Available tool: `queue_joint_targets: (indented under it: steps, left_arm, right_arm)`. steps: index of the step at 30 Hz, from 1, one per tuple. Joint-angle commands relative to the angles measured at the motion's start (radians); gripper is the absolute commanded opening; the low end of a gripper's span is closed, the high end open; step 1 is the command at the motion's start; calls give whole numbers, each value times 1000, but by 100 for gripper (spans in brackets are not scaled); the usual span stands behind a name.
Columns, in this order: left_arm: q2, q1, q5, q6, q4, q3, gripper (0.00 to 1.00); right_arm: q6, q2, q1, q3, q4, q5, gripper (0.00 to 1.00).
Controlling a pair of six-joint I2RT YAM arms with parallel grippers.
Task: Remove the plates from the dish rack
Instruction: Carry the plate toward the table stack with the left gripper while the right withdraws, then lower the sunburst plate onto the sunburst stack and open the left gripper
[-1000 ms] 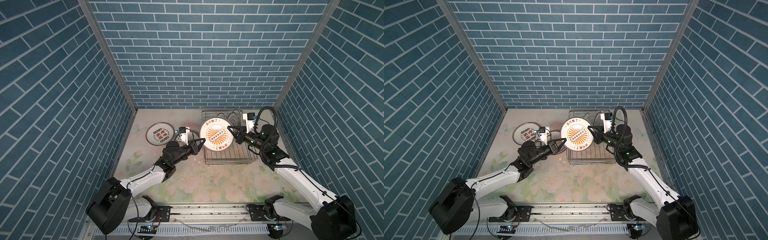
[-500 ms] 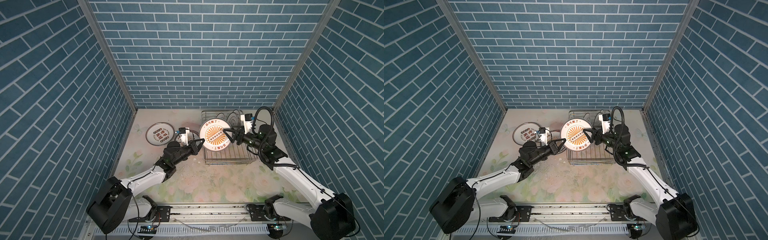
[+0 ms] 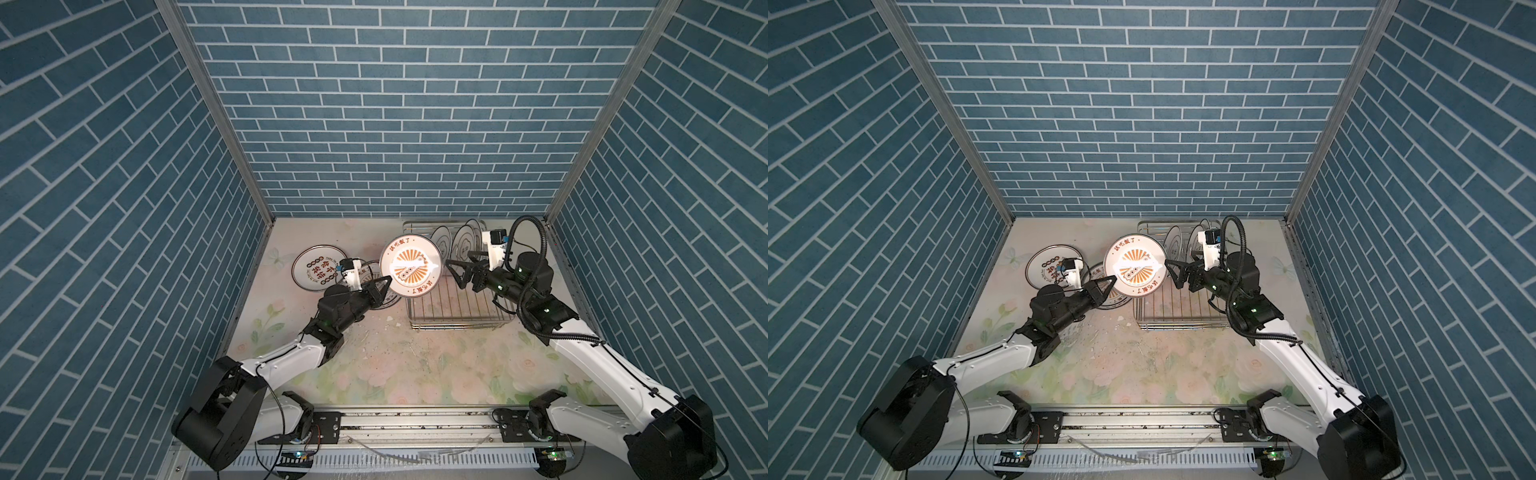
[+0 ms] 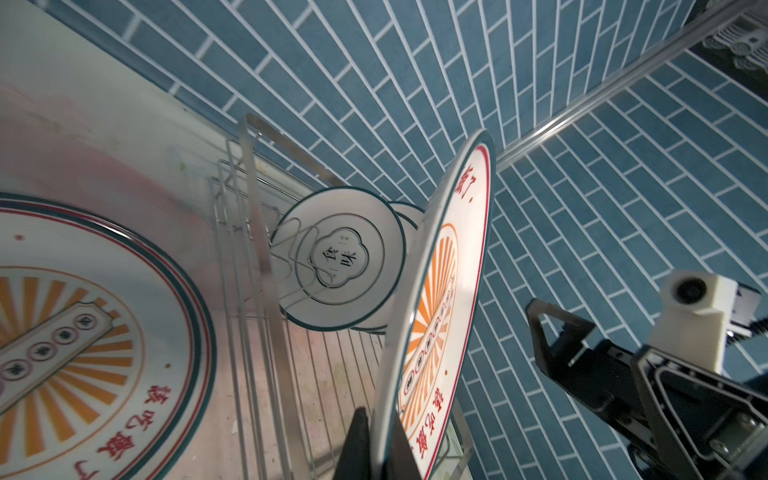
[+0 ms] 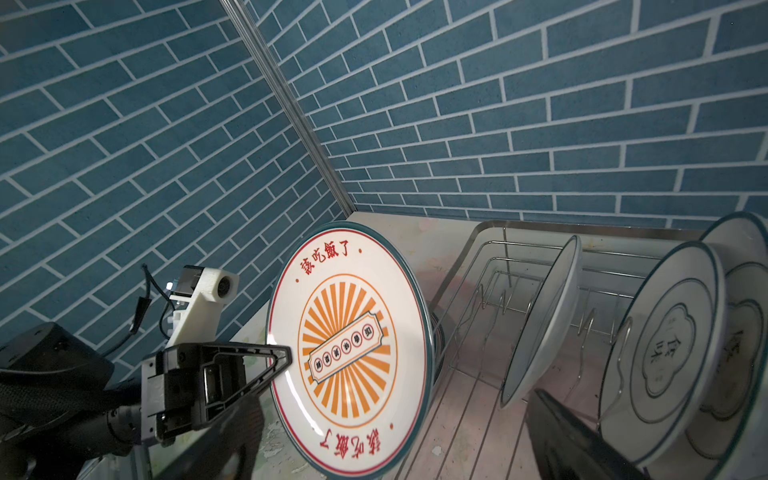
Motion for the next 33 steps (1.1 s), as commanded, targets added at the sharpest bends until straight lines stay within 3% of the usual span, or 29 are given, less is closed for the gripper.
queue_joint_targets:
  steps: [1, 15, 20, 27, 33]
  left_arm:
    - [-80, 23, -30, -18, 38, -24, 0]
    - [-250, 108, -200, -100, -184, -131, 0]
    - [-259, 154, -226, -159, -273, -138, 0]
    - [-184, 193, -166, -212, -336, -95, 0]
    - [-104, 197, -171, -240, -288, -97, 0]
  right_arm:
    - [-123, -22, 70, 8, 2, 103, 99]
    - [-352, 272, 337, 242, -88, 274, 99]
    - [-377, 375, 372, 316, -101, 308, 99]
    - [-369, 531, 373, 433, -110, 208, 99]
    - [-334, 600, 372, 490, -124, 230, 99]
